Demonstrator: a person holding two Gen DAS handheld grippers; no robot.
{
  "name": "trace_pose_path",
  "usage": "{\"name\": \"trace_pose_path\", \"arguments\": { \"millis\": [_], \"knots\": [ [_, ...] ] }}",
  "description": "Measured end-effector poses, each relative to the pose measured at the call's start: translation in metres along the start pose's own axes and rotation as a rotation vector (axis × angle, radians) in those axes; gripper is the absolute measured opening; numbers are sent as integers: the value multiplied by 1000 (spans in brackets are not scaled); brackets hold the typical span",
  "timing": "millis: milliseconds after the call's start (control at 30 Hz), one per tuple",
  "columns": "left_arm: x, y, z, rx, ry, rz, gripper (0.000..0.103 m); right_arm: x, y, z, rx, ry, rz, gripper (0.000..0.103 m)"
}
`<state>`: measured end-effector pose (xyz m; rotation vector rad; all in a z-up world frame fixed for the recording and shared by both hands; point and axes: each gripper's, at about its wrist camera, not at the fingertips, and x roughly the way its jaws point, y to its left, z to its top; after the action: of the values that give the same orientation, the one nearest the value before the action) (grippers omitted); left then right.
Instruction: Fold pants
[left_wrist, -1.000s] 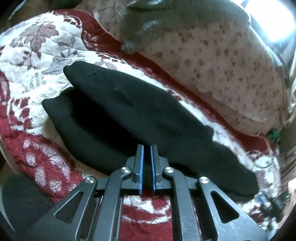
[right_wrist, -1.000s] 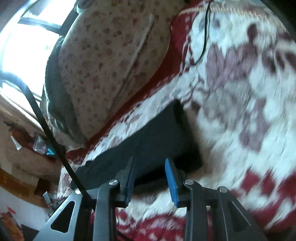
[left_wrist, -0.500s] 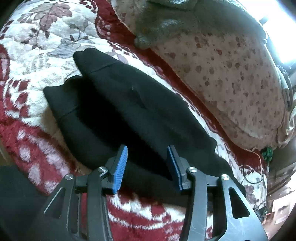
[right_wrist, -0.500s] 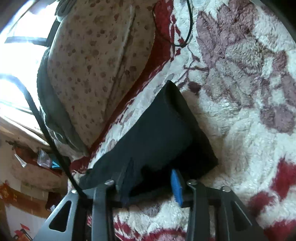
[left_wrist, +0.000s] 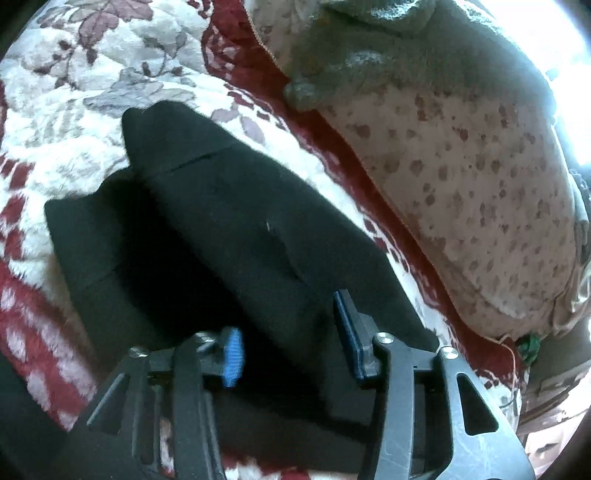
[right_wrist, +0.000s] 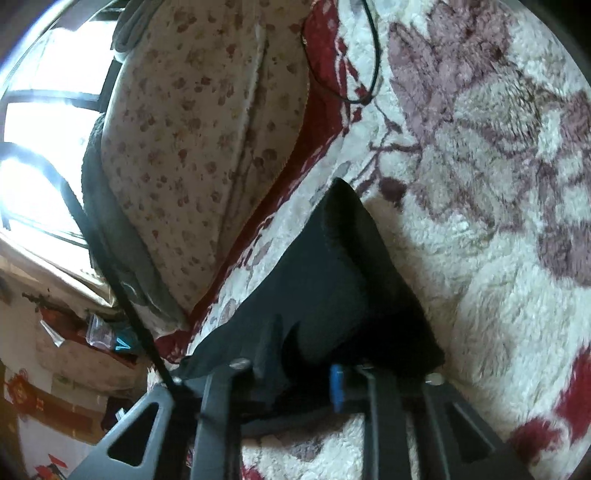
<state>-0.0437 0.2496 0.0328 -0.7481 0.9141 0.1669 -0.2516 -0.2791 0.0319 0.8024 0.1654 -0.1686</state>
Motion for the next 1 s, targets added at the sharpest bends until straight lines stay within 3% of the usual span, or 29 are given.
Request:
{"name": "trace_pose_path", "arguments": {
  "millis": [100,233,400,533,733,767,833,867,933,1000],
  "knots": [
    [-8,-9,2,62,-17,5,9,-3,9,1,-50,-1,23,7],
    [-34,-12,3,112,-44,-44,7,-14,24,3,-107,2,45,6],
    [-55,-8,0,120,-16,-69,7,-28,36,0,-147,7,76,6],
    [-65,6,-7,130,-25,-40,6,-40,36,-3,-146,-2,75,6],
    [-44,24,-13,84,28,-2,6,-31,18,-3,-95,34,35,6],
    [-42,24,-15,84,28,4,6,-25,12,-4,-53,39,22,9],
    [-38,24,-17,84,21,20,6,-12,2,-5,-6,63,-11,25],
    [-37,23,-19,90,20,26,6,-8,0,-7,0,66,-10,26],
    [-36,22,-19,102,17,39,6,-3,2,-9,-23,56,2,26],
    [-37,21,-18,105,17,39,6,0,9,-8,-75,53,-12,12]
  ]
}}
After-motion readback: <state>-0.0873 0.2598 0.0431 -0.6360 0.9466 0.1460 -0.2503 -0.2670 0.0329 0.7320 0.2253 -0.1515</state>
